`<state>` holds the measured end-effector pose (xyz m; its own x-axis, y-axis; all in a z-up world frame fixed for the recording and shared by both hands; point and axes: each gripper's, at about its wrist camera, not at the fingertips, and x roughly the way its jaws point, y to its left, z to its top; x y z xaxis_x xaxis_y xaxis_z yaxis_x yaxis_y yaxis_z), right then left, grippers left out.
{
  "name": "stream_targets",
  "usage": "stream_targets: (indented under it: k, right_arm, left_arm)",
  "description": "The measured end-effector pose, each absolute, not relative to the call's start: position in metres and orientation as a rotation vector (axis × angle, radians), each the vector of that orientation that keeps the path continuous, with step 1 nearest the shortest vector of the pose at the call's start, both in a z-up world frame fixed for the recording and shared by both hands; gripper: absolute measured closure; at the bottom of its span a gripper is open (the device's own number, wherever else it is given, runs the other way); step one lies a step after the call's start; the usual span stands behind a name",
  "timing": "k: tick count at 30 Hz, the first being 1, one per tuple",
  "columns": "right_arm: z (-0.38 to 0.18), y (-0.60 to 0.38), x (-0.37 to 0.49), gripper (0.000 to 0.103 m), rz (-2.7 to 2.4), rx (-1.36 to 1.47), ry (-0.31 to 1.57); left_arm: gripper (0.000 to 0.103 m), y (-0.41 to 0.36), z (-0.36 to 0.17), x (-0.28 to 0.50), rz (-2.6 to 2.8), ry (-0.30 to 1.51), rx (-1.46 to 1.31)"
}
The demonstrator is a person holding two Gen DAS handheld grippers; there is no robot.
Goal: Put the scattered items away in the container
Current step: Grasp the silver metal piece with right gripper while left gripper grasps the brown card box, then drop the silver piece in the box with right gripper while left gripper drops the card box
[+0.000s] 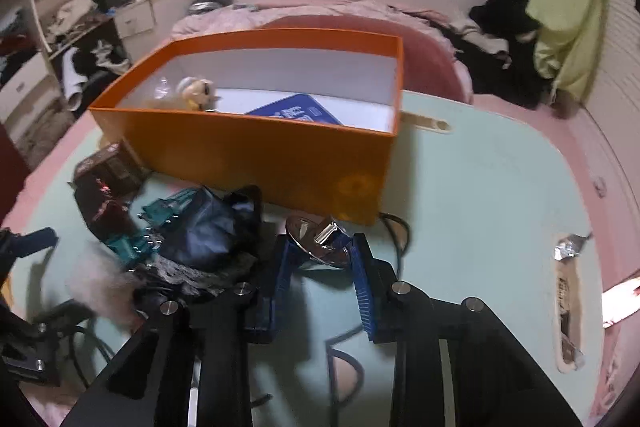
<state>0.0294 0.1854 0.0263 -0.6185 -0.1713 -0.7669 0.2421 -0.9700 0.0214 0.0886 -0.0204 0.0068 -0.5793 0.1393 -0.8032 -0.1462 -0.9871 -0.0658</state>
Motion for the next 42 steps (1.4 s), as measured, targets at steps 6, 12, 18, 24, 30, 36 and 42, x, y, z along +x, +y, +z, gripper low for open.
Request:
stream_targets:
  k: [6,12,18,24,30,36,42]
  right_arm:
    - [0.035,0.209,0.046,0.074,-2.689,1.147,-0.045]
    - [0.037,0.221,0.048,0.074,-2.724,1.153,-0.132]
    - [0.035,0.225,0.047,0.074,-2.716,1.172,-0.166]
    - [0.032,0.226,0.047,0.074,-2.704,1.180,-0.174]
    - [0.046,0.224,0.054,0.074,-2.743,1.111,-0.152]
    - [0.093,0.212,0.035,0.074,-2.738,0.972,-0.143]
    - [0.113,0.175,-0.024,0.058,-2.734,0.960,-0.028]
  left_arm:
    - [0.000,-0.064,0.049,0.085,2.727,-0.250,-1.143]
    - [0.011,-0.069,0.065,0.036,2.605,-0.251,-1.132]
    - [0.044,-0.056,0.033,-0.006,2.454,-0.240,-1.342]
    - [0.083,-0.072,0.015,0.011,2.578,-0.209,-1.313]
    - [0.083,-0.078,0.043,0.048,2.671,-0.191,-1.144]
    - [0.083,-0.060,0.104,0.048,2.664,-0.153,-0.937]
    - [0.064,-0.027,0.113,-0.019,2.626,-0.110,-0.962]
